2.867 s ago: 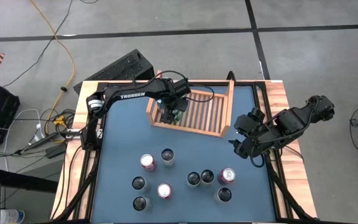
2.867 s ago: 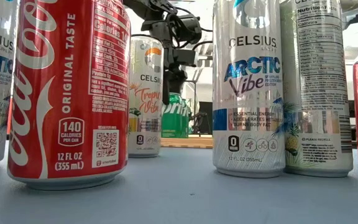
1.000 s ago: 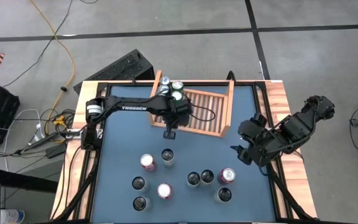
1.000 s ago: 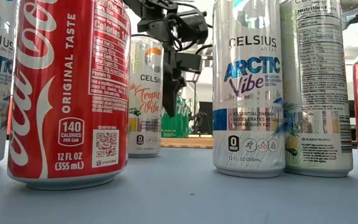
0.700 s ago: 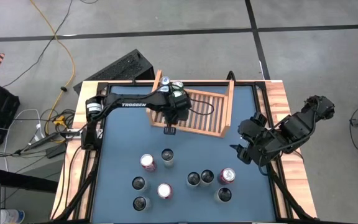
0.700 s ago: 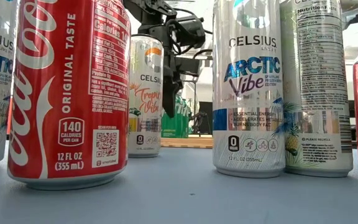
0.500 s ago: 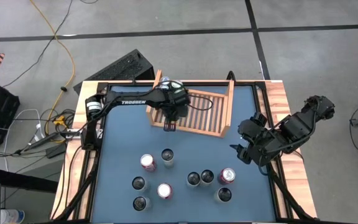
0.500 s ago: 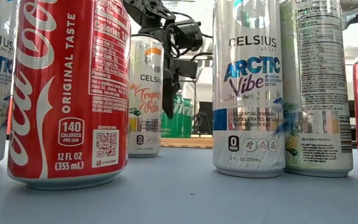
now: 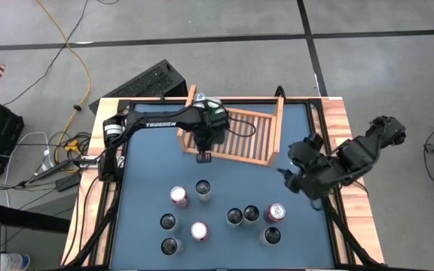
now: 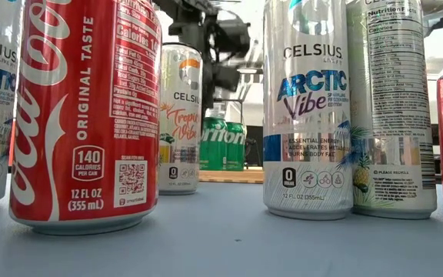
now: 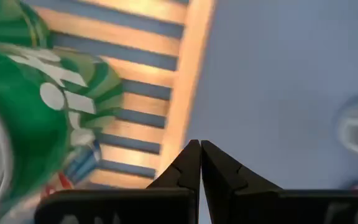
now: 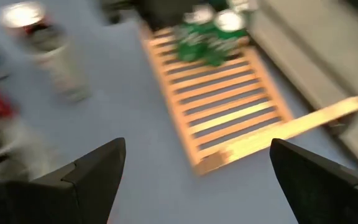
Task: Place canned beverage on shelf
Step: Adjust the soda cans on the shelf
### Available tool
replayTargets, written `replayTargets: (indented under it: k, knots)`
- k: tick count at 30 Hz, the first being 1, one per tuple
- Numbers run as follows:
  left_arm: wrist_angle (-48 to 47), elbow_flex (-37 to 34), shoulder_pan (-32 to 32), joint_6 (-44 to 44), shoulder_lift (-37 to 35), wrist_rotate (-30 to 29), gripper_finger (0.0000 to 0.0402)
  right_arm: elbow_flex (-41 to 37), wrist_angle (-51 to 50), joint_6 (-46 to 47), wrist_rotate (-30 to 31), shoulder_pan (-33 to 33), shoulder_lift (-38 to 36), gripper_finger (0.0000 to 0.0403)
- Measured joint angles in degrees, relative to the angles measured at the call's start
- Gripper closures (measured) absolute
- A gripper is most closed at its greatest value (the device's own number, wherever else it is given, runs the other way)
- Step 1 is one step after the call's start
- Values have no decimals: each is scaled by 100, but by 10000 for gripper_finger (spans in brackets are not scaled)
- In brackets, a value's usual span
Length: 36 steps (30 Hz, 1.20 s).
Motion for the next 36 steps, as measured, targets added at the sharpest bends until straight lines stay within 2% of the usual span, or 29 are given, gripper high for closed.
replayTargets:
  k: [4,6,8,11,14,19,20,26,36]
  knots:
    - [-241,359,-248,-287,-490,-99,401,-516,32,-39,521,-602,11,28]
    - [-364,507,-348,-526,-855,-229,401,-734,205,-158,589,-991,4,46]
    - [-478,627,-435,-822,-1228,-416,401,-933,678,-691,542,-1365,0,77]
    - [-365,659,-524,-1188,-1867,-559,401,-1317,2090,-1832,285,-1952,2,140]
    - [-225,665,-587,-1471,-2434,-756,401,-1698,3604,-2807,-262,-2561,6,217]
    - [-76,665,-602,-1723,-3155,-1322,401,-2031,5148,-3511,-932,-3580,79,366]
    - [-47,666,-598,-1717,-3279,-1418,401,-2031,5352,-3650,-1050,-3765,143,384]
    - [-80,663,-600,-1221,-3659,-1812,401,-2035,5988,-3962,-2325,-4668,819,400]
    - [-131,661,-594,-498,-3961,-2061,401,-2038,6303,-3819,-2770,-5176,1958,403]
